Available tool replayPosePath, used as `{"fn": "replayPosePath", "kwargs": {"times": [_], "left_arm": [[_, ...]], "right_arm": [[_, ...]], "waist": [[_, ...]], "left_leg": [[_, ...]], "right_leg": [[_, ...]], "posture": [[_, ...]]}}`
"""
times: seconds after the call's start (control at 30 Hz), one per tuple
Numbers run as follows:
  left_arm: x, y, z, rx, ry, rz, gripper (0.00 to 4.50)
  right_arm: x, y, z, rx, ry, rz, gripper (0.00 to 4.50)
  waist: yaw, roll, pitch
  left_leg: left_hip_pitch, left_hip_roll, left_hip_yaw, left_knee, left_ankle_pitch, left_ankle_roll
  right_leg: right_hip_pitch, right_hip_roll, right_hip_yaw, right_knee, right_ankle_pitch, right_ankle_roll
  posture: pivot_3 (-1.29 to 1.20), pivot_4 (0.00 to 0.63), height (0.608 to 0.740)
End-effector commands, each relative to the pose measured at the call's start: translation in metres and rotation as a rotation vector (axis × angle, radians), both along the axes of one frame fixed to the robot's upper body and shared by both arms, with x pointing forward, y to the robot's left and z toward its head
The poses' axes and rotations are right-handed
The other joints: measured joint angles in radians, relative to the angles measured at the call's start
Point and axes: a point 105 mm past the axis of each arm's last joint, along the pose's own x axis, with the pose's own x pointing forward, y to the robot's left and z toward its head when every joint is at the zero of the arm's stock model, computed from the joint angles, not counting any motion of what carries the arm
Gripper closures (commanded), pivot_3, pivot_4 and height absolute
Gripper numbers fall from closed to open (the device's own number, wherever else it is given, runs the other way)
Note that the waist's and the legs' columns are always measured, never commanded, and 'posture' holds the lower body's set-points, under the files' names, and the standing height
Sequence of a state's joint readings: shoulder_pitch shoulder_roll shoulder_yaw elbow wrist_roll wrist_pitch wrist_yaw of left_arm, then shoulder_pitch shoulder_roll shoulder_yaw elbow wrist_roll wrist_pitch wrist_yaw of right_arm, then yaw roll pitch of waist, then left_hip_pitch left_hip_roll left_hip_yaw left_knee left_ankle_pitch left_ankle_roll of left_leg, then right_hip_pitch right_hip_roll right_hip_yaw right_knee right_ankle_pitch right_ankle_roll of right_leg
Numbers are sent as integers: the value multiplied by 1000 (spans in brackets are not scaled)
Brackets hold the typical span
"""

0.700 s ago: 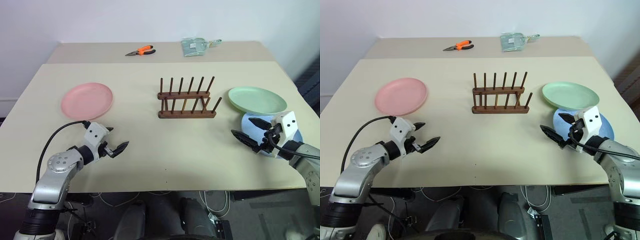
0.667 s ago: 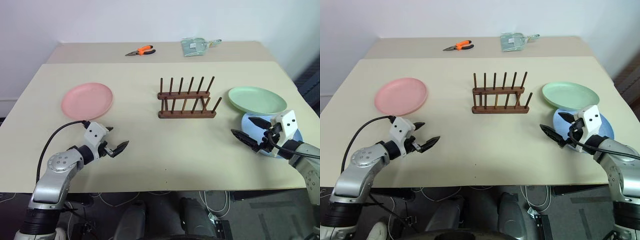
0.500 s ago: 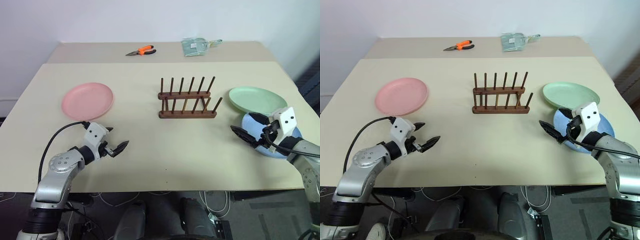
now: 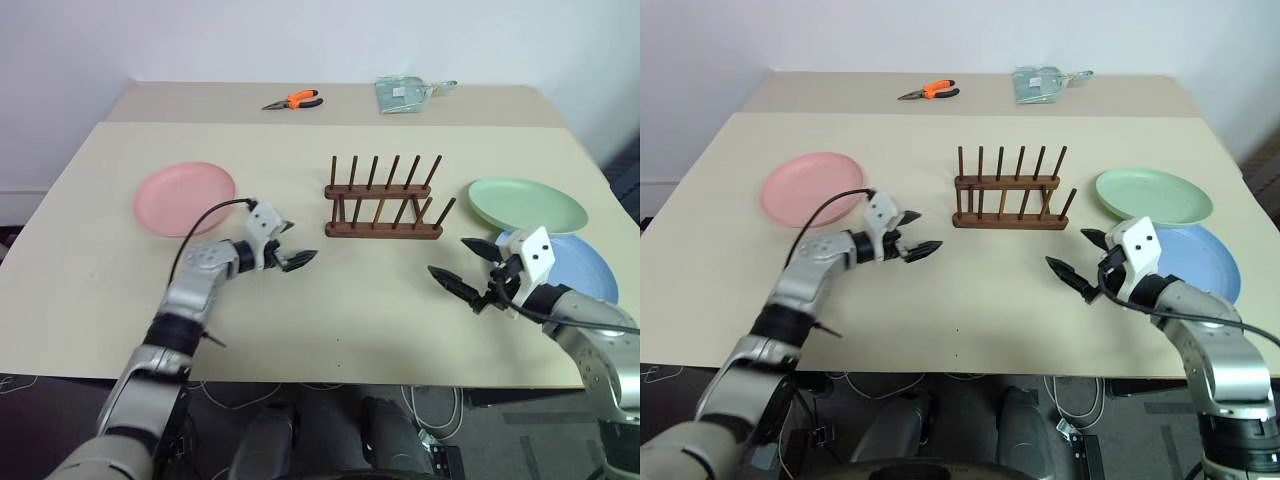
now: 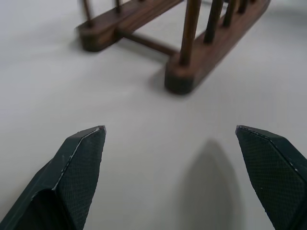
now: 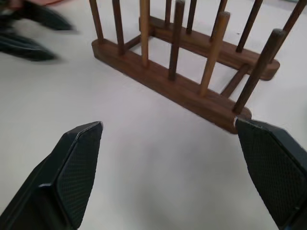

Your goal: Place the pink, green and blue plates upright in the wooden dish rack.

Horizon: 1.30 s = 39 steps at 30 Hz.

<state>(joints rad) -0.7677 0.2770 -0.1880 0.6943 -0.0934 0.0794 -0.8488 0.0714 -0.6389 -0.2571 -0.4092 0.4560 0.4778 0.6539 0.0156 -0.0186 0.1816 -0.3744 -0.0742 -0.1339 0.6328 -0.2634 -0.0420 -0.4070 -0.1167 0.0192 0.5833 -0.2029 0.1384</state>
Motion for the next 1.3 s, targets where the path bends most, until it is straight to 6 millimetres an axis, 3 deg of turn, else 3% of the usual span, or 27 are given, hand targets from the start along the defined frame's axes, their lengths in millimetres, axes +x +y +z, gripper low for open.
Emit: {"fn": "replayPosePath", "kwargs": {"times": [0.03,0.13,0.2,0.23,0.3,0.43,0.63,0.73,0.87,0.93,1.03,1.07,1.17,1.3], "left_arm": [[9,-18,-1,54,-17,-61,49],[12,-30,-4,80,-16,-89,49],[10,-38,-6,76,2,-112,556],[9,-40,-9,83,4,-118,870],[7,-37,-13,91,3,-125,1994],[1,-35,-13,98,-33,-183,3717],[-23,-31,-4,66,-94,-358,3727],[-50,-16,-8,121,-108,-481,3727],[-59,3,-14,165,-78,-454,3727],[-57,10,-15,165,-55,-407,2648],[-56,24,-18,208,-30,-347,1371],[-57,31,-18,220,-16,-326,869],[-66,52,-18,236,33,-280,852],[-101,63,-18,225,146,-331,2253]], "right_arm": [[-10,8,15,-2,-79,-33,0],[-20,11,15,1,-83,-68,0],[-26,8,12,-13,-79,-101,0],[-29,7,10,-17,-77,-116,0],[-31,7,9,-23,-76,-127,0],[-30,3,14,-44,-83,-121,0],[-27,-10,21,-98,-73,-95,0],[-28,-20,22,-126,-61,-89,0],[-29,-27,20,-135,-48,-91,0],[-30,-31,17,-146,-35,-93,0],[-31,-32,12,-157,-11,-73,0],[-31,-29,10,-152,3,-50,254],[-34,-16,1,-152,47,27,1316],[-34,4,-19,-179,96,95,3277]], "waist": [[-5,0,0],[-10,-1,0],[-6,-1,0],[-3,-1,0],[-3,-1,-1],[-5,-1,-1],[-4,-1,-1],[-9,-1,-1],[-4,0,-1],[-4,0,-1],[-4,0,-1],[-5,0,-1],[-16,1,-2],[-33,2,-3]], "left_leg": [[0,0,1,0,0,0],[1,1,1,-1,0,0],[1,1,1,-1,0,0],[1,1,1,0,0,0],[1,1,1,0,0,0],[2,1,1,1,0,0],[2,1,0,-1,0,1],[2,1,1,-1,0,1],[2,2,0,-1,0,1],[2,2,0,0,0,1],[2,2,0,0,0,1],[2,2,0,0,0,1],[3,2,1,-1,0,1],[4,4,0,-2,0,0]], "right_leg": [[0,0,0,0,0,0],[0,0,0,0,-2,4],[0,0,0,0,-2,4],[0,0,0,0,-2,4],[1,0,0,0,-2,4],[1,0,0,1,-2,4],[1,0,0,1,-1,2],[1,0,1,1,0,0],[0,0,1,2,0,0],[1,0,1,2,0,0],[1,0,1,2,-1,1],[1,0,1,2,-1,1],[1,1,1,2,-1,1],[1,2,1,2,-1,0]], "posture": [[0,150,740],[0,150,740],[0,150,740],[0,150,740],[0,150,740],[0,150,740],[0,150,740],[0,150,740],[0,150,740],[0,150,740],[0,150,740],[0,150,740],[0,150,740],[0,150,740]]}}
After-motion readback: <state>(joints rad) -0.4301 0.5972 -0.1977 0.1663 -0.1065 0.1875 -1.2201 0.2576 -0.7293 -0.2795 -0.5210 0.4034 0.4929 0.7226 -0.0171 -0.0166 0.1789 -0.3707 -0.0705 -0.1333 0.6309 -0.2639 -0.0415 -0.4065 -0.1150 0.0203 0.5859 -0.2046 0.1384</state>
